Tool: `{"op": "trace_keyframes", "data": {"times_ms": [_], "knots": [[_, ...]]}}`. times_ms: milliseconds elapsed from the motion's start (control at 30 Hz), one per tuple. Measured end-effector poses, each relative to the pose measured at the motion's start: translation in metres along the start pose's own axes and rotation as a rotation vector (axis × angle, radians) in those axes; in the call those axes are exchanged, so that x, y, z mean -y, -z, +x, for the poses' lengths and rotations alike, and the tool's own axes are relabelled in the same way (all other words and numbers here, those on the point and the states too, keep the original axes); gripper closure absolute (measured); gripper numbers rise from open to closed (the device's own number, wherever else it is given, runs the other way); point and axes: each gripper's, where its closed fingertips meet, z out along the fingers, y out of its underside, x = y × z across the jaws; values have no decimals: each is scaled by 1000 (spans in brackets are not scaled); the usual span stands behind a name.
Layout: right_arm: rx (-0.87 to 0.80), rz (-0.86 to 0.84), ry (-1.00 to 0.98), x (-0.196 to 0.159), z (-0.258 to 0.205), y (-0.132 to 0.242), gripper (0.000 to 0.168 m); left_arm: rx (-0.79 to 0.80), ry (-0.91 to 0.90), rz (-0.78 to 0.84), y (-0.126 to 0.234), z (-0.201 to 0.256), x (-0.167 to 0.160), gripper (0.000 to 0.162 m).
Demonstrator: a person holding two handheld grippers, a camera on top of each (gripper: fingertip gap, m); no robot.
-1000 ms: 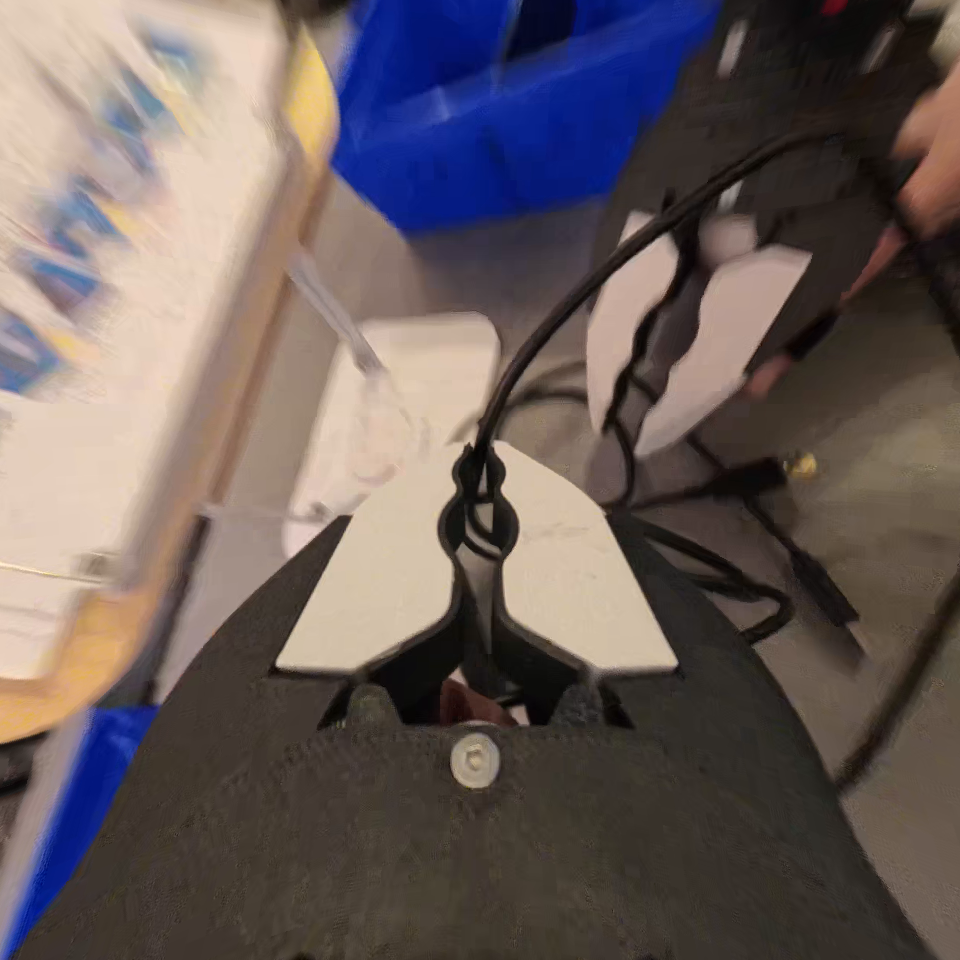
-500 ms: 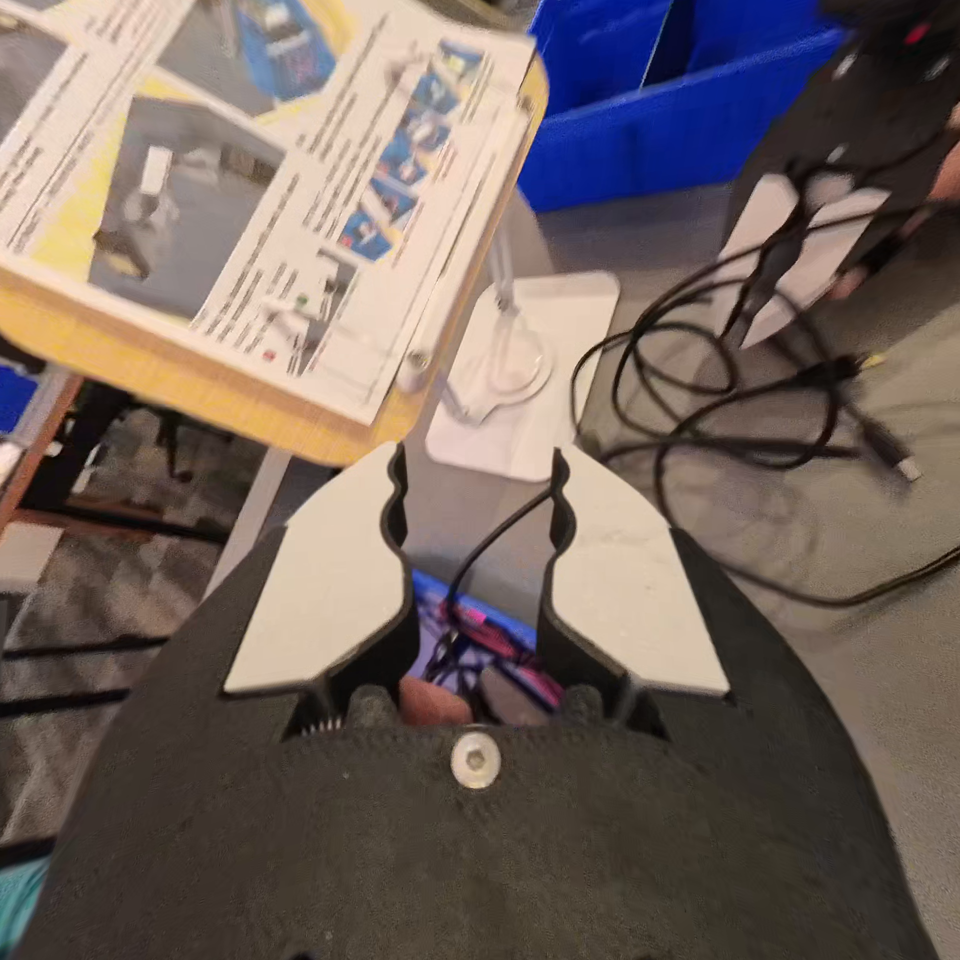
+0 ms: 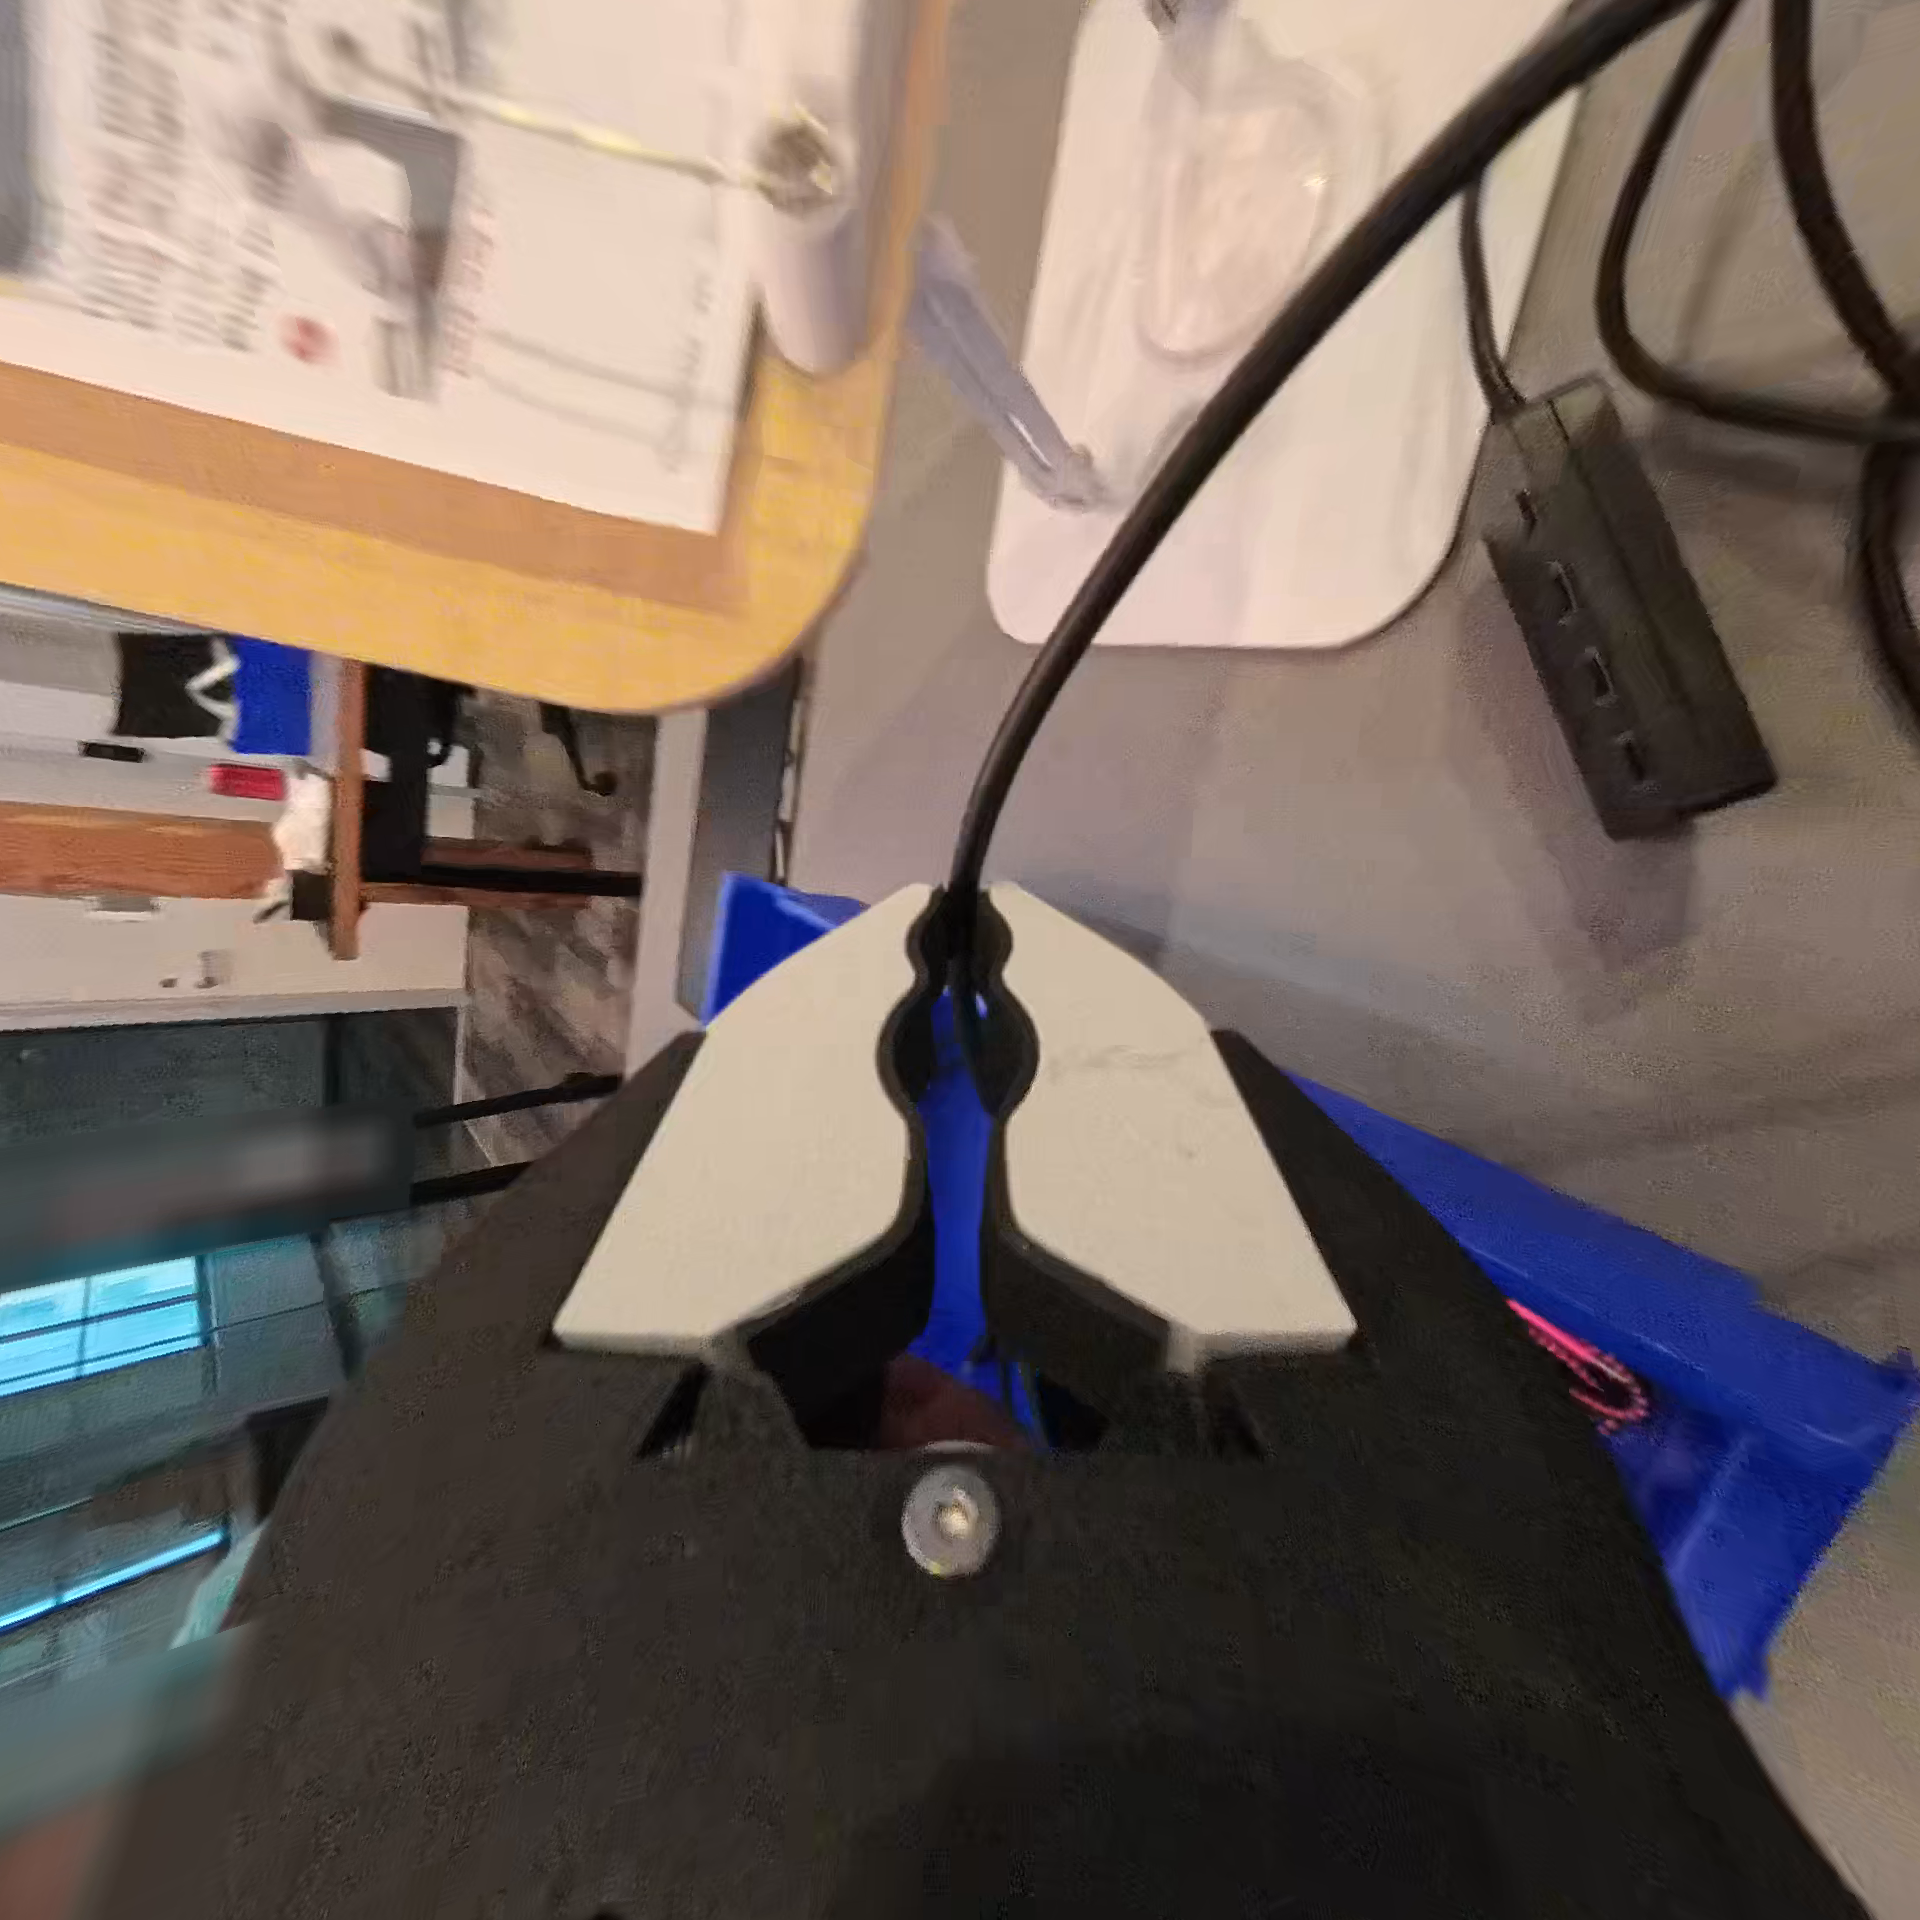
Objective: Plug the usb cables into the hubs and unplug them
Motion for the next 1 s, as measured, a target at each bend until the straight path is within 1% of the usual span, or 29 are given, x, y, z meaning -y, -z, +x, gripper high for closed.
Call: {"op": "trace_keyframes", "data": {"times_ms": [100,133,167,200,267,300,333,367,400,433,467,500,567,600,633,700,767,833,867,933,1000], "knots": [[6,-3,-1,0,-1,0,160,121,17,160,52,-31,58,158],[7,-4,-1,0,-1,0,160,141,13,215,68,-33,81,158],[6,-7,-2,-1,-1,0,160,151,22,304,85,-32,108,158],[5,-5,-4,0,0,0,160,145,13,366,97,-26,133,158],[5,1,-11,0,0,1,161,172,-56,419,106,-13,171,158],[2,-1,-13,-1,1,1,161,118,-4,510,108,-3,191,158],[-2,-1,-15,-1,1,2,161,36,53,560,103,8,204,158],[-7,1,-19,-1,2,3,162,45,37,532,91,13,206,159],[-12,3,-22,-1,3,4,161,97,-4,473,78,12,201,158],[-14,5,-28,-1,4,5,161,62,21,451,66,19,195,158],[-16,6,-32,-2,5,5,161,-15,90,449,55,31,190,158],[-22,4,-36,-2,6,6,161,-30,130,415,42,39,179,158],[-32,-2,-49,-4,9,8,161,-17,123,281,13,53,144,159],[-37,-1,-52,-4,11,8,161,-38,165,230,2,61,127,158],[-45,1,-55,-3,12,9,161,-71,199,195,-8,72,114,158],[-60,3,-61,-3,14,11,161,-107,233,179,-21,88,99,158],[-68,24,-57,0,15,16,162,-119,237,140,-25,94,87,136],[-88,18,-48,0,15,23,161,-134,256,151,-17,92,84,124],[-102,23,-42,2,15,29,162,-143,303,172,-11,86,84,120],[-128,26,-23,4,10,43,162,-145,355,198,7,77,82,120],[-114,-27,-17,-2,0,54,160,-134,351,189,22,74,77,121]]}}
